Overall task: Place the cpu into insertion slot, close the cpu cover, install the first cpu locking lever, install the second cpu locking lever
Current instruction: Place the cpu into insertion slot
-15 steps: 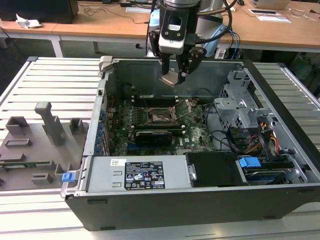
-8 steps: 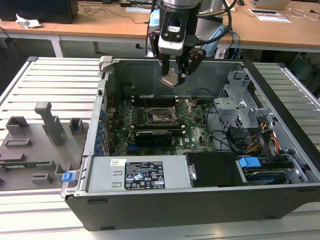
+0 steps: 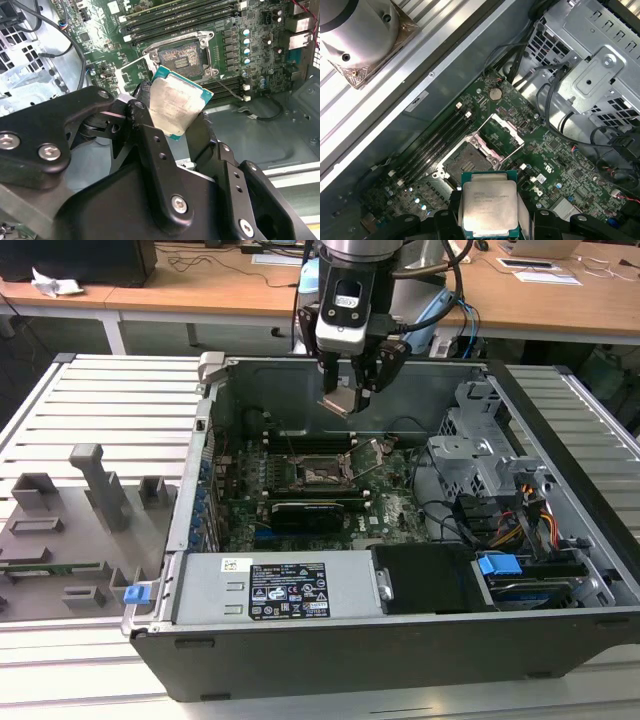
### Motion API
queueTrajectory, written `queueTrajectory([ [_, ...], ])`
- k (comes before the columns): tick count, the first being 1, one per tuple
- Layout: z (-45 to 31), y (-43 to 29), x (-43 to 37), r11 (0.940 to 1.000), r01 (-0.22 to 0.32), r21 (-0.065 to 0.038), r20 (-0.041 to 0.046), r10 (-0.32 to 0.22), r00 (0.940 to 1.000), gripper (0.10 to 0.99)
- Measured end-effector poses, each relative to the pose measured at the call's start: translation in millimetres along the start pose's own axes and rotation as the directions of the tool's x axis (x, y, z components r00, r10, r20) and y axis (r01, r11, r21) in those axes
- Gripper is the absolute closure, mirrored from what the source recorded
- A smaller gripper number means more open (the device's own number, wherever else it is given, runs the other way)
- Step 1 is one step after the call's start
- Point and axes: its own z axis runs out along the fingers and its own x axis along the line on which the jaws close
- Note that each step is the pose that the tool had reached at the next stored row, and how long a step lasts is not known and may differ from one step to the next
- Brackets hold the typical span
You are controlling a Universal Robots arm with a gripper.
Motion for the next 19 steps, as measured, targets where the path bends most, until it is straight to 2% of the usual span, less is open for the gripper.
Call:
queueTrajectory([
  [7, 2.2, -0.3, 0.0, 0.9997, -0.023, 0.001, 0.0009, 0.023, 0.9997, 0.557],
  [12, 5.2, -0.5, 0.0, 0.9966, -0.082, 0.001, 0.0044, 0.082, 0.9966, 0.557],
  [16, 7.8, -0.8, -0.1, 0.9911, -0.133, 0.001, 0.0084, 0.133, 0.9911, 0.557],
  [19, 11.1, -1.0, -0.2, 0.9828, -0.184, 0.001, 0.0125, 0.184, 0.9828, 0.557],
])
